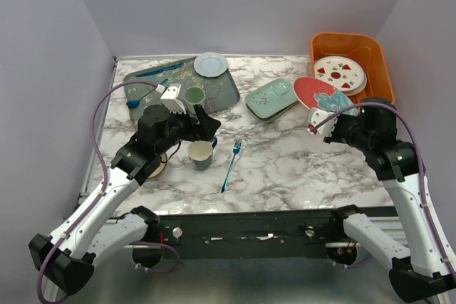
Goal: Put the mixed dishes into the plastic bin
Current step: Pick up the plate at the center of the board, then place the plate in the plastic bin.
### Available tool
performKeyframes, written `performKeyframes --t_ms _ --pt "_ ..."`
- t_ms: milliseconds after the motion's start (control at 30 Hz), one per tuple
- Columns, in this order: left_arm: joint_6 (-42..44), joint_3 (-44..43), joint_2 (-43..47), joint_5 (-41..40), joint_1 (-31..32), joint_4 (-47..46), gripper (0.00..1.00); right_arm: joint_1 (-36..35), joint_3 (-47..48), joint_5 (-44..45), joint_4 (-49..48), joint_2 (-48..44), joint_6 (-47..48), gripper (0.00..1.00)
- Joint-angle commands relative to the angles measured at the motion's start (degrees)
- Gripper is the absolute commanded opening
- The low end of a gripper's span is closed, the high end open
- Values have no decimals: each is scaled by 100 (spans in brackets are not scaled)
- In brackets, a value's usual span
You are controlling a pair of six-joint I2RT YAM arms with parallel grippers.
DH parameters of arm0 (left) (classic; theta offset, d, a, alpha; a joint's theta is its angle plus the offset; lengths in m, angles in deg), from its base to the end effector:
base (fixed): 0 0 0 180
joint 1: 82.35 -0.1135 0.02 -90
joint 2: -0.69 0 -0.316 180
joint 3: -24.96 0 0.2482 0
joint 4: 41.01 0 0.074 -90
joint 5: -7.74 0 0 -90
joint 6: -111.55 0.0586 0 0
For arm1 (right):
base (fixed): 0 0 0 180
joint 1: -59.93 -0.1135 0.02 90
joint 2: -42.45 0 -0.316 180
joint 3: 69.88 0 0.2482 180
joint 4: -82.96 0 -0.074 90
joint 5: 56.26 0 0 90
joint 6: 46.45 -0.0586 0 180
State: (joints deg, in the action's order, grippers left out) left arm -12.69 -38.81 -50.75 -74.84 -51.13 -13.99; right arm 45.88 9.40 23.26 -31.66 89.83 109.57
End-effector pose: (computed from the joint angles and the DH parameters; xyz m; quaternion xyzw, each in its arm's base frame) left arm 0.1614 -0.1067 0.3801 0.0187 0.7908 -0.3727 0.4851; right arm 0.1202 0.0411 0.4046 -0.5973 0.6438 -0.1343 0.4591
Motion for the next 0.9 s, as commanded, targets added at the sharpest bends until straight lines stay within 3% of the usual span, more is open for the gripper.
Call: performKeyframes --t_ms 0,367,867 --pt "1138 -85 336 -1005 -20 972 99 147 300 748 -1807 52 -10 0" --pt "1376 398 995 -1173 -20 1034 99 543 -43 1575 -3267 588 183 0" --pt "1482 566 1426 -1428 -20 1192 99 1676 -210 820 -4577 1607 666 0"
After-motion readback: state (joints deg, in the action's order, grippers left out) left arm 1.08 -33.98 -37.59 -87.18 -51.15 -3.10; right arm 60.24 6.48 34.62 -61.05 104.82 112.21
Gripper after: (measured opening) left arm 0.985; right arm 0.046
